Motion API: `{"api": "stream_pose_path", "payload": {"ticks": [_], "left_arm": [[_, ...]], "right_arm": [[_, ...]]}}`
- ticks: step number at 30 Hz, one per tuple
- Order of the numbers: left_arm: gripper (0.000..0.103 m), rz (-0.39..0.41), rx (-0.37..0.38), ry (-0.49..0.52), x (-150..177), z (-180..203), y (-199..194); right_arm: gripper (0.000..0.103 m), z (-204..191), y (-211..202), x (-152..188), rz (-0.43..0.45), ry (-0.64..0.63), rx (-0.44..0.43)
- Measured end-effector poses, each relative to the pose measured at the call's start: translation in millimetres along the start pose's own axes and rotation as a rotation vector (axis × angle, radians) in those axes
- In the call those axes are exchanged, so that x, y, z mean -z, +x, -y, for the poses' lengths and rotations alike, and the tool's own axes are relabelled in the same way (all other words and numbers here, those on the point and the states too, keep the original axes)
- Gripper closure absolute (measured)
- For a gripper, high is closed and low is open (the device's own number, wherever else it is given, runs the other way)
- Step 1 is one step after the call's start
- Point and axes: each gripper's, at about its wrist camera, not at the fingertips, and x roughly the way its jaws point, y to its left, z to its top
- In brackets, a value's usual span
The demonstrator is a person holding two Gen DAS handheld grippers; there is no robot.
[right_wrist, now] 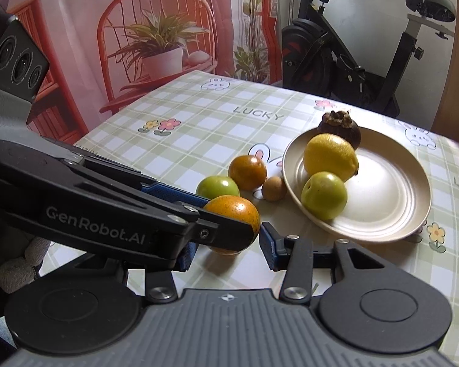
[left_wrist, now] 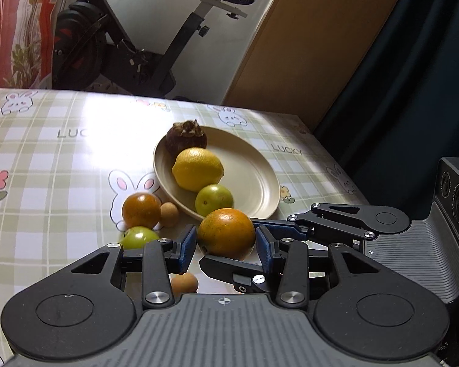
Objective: Organize fruits
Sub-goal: 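Carry the orange in the left gripper over the plate and lower it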
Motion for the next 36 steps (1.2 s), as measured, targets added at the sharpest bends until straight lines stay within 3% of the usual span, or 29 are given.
{"api": "stream_pose_path", "payload": {"ticks": [6,17,28,36], "left_arm": [[0.058,0.049,0.003,0.058,-30,15,-3],[0.058,0.014,0.002,0.121,-60,25,32],[0.058,-0.071,-0.014,0.16,-99,21,108],[0.058,-0.13,-0.033,0.161,-110,15,158]], "right_arm": [[0.057,11,-21,-30,0.081,-0.004,0.025],[0.057,41,-17,-47,0.104,0.013,0.068],[0.057,102,12,-57,0.099,0.066,0.089],[0.057,147,45,-55,0.065,0.121,0.086]]}}
